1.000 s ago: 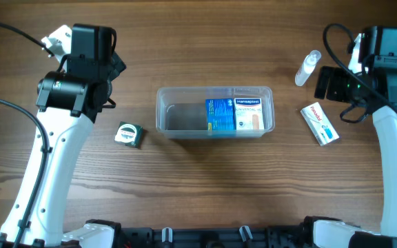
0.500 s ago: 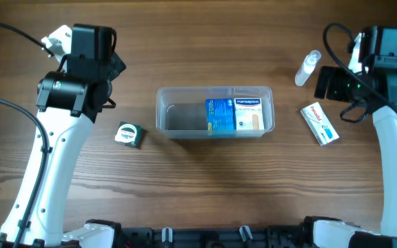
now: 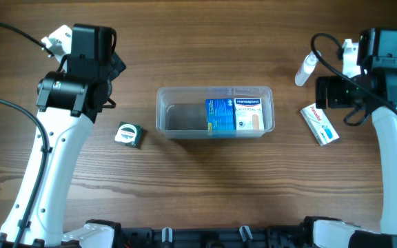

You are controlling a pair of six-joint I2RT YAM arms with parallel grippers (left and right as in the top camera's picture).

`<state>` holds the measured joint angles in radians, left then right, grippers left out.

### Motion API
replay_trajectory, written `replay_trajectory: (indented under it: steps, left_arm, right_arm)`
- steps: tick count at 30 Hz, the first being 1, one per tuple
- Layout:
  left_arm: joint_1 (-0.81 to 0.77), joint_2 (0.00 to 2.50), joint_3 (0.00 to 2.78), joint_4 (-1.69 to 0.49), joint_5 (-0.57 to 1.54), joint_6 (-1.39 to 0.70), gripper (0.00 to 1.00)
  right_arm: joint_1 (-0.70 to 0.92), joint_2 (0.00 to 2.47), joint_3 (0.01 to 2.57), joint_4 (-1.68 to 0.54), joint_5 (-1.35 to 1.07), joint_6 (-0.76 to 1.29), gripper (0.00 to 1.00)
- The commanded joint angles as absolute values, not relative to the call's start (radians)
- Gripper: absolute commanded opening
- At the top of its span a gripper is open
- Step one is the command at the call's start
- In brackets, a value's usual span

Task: Pack container
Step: 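Reach the right gripper to the white Panadol box and grasp it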

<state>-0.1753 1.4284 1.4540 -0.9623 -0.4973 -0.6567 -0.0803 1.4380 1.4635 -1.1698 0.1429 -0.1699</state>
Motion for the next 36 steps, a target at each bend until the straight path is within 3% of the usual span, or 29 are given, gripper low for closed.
replay_trajectory:
  steps: [1,10,19,32,36]
  left_arm:
    - [-0.17,1.424,1.46,-0.962,-0.514,-0.659,1.0]
    - [-0.17,1.424,1.46,-0.962,-0.514,-0.659,1.0]
    - [-0.17,1.424,1.46,-0.962,-0.514,-0.659,1.0]
    - [-0.17,1.424,1.46,-0.962,-0.514,-0.659,1.0]
    - [-0.17,1.424,1.46,-0.963,-0.514,-0.659,1.0]
  right_arm:
    - [-0.084,1.502,1.386,-1.119,0.15,-0.315,1.0]
    - [-0.178,1.596,1.25,-0.942,0.125,-0.349,1.0]
    - [-0.224,1.612,1.024,-0.74,-0.05,-0.525,1.0]
    - [-0.224,1.826,1.012,-0.633,-0.012,-0.546,0.99]
    - [-0.224,1.827,1.012,-0.61,0.025,-0.488,0.92]
